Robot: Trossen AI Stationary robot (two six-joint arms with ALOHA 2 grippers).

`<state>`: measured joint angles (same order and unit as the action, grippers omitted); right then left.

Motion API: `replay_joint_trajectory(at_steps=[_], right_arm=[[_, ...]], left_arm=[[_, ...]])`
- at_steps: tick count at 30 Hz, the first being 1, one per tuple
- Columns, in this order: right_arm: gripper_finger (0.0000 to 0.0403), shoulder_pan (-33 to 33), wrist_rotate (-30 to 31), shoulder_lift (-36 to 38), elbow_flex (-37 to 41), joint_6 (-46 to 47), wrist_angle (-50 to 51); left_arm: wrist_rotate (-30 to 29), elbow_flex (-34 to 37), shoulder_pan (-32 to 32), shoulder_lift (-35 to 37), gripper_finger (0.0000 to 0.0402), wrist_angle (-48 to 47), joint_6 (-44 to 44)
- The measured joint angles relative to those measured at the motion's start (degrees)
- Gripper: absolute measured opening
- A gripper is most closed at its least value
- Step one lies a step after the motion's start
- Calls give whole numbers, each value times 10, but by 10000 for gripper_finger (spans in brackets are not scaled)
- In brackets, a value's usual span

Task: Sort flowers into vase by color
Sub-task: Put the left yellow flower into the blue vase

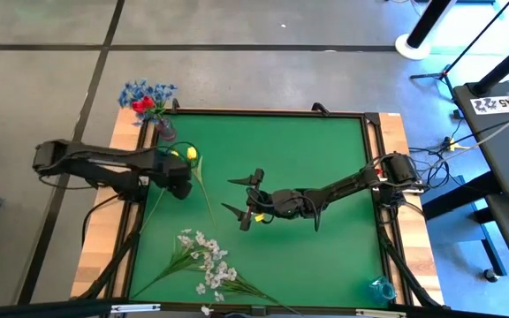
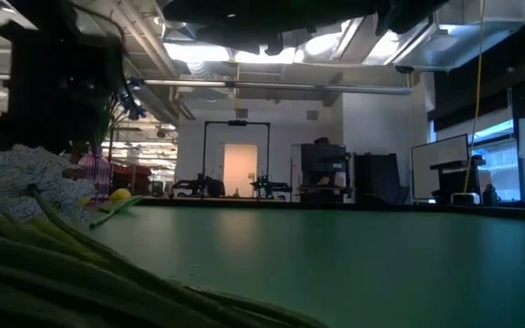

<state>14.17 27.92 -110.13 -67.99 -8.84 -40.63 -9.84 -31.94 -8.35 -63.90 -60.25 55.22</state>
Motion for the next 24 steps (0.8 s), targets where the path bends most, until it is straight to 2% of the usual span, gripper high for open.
replay_joint_trajectory(at_steps=[6,11,15,20,24], right_arm=[[335,0,-5,0,0,0,8],[335,0,-5,0,0,0,20],[335,0,-5,0,0,-6,18],[335,0,-3,0,0,-8,17],[335,0,9,0,0,-20,17]], left_arm=[[-19,0,-47,-114,166,42,-55],[3,-4,-65,-144,160,62,-111],[-31,-2,-14,-134,114,65,-86],[-73,-1,83,-128,17,49,-32],[-83,-41,188,-129,5,0,51]])
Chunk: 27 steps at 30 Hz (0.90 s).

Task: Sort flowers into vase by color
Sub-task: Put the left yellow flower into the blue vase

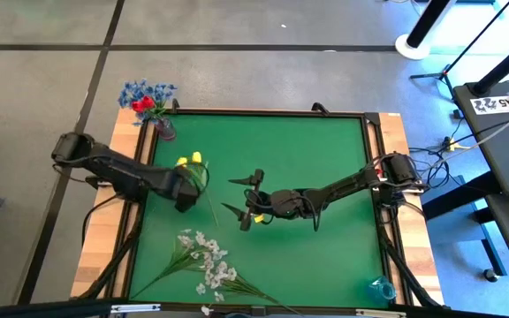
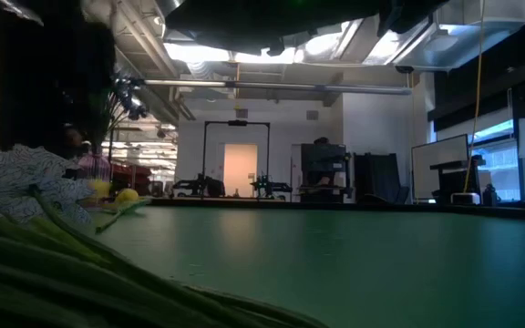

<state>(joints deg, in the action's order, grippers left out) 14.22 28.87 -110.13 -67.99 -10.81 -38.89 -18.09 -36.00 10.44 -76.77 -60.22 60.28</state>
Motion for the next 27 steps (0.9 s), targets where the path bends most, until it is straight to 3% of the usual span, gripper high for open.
replay_joint_trajectory(at_steps=[5,9,12,14,19,24,27], right_arm=[[335,0,1,0,0,-1,0],[335,0,-2,0,0,25,14],[335,2,-19,0,0,48,36],[335,6,-26,0,0,64,42],[335,20,-59,-8,0,98,32],[333,39,-59,-24,-7,121,-10],[309,52,-32,-24,-9,142,-15]], left_arm=[[-50,-118,132,0,2,-30,45],[-216,-190,216,1,1,15,18],[-359,-186,270,1,1,124,-40],[-407,-163,297,1,1,216,-85],[-419,-67,313,1,0,479,-237],[-343,8,299,1,0,733,-428],[-322,24,290,1,0,799,-490]])
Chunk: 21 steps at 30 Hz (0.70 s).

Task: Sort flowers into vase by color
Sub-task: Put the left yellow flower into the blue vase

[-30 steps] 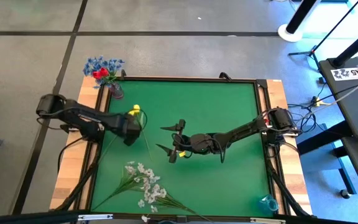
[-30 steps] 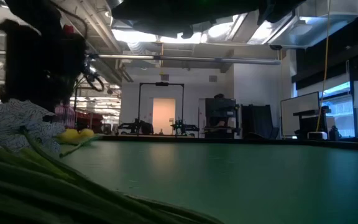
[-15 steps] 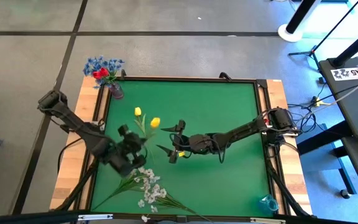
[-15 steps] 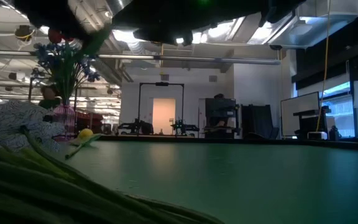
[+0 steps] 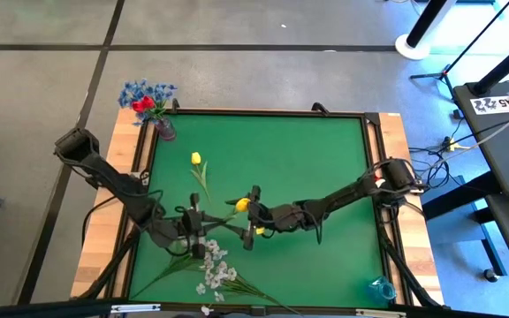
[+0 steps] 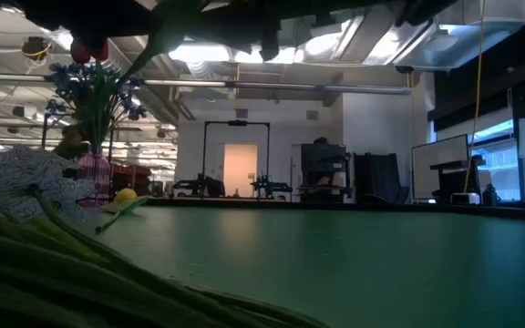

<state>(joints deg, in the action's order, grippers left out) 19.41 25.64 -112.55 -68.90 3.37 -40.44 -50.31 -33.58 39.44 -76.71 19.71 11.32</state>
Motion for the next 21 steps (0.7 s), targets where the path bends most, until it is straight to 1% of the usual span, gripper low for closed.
replay_joint_trajectory(at_steps=[3,5,8,11,14,15,16,18,21], right_arm=[[260,14,54,0,0,13,5],[221,20,76,0,0,19,6],[159,24,81,0,0,39,10],[95,25,78,0,0,55,10],[27,24,63,4,0,65,19],[15,24,55,9,0,65,30],[12,24,48,18,0,65,45],[21,23,32,40,0,65,91],[26,17,15,89,-13,65,215]], left_arm=[[2,0,-3,0,0,17,-43],[4,0,-3,0,0,29,-63],[20,0,-3,0,0,35,-85],[46,0,-3,4,1,37,-87],[48,0,-1,23,17,18,-90],[50,0,2,35,26,10,-90],[53,0,5,51,36,-1,-88],[53,0,13,87,59,-39,-74],[52,0,26,143,93,-106,-42]])
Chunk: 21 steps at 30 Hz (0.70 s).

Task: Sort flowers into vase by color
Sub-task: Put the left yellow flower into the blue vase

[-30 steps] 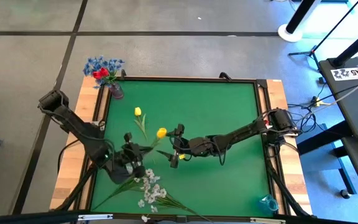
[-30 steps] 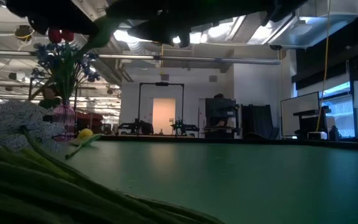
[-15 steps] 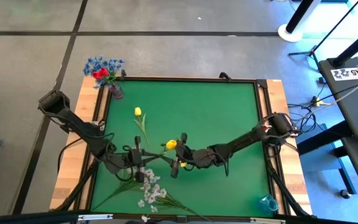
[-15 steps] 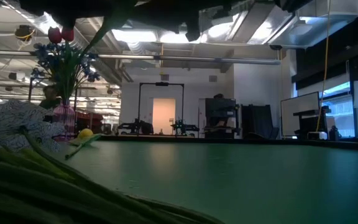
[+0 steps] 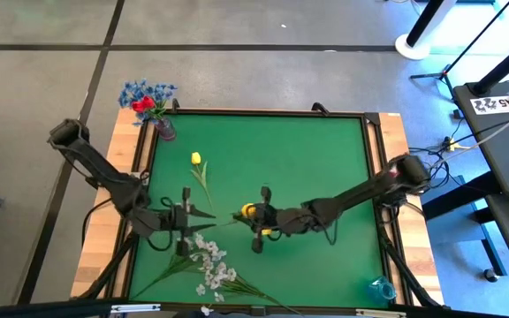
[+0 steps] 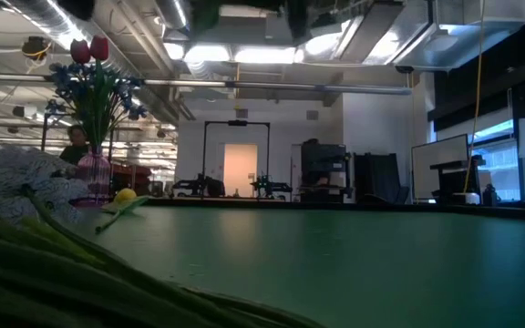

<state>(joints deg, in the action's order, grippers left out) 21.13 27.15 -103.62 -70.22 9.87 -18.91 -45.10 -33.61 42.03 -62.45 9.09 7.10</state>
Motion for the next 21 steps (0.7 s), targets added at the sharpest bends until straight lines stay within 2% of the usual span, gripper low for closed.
replay_joint_trajectory(at_steps=[3,7,10,14,21], right_arm=[[13,-17,-75,60,-21,-13,134],[8,-53,-267,155,-50,-71,293],[12,-79,-354,231,-70,-56,382],[5,-94,-403,323,-71,-70,443],[7,-95,-406,402,-71,-67,484]], left_arm=[[16,0,18,52,117,-52,36],[76,0,31,84,132,-95,83],[93,0,39,84,131,-110,112],[88,0,42,72,125,-124,137],[21,0,35,60,120,-122,176]])
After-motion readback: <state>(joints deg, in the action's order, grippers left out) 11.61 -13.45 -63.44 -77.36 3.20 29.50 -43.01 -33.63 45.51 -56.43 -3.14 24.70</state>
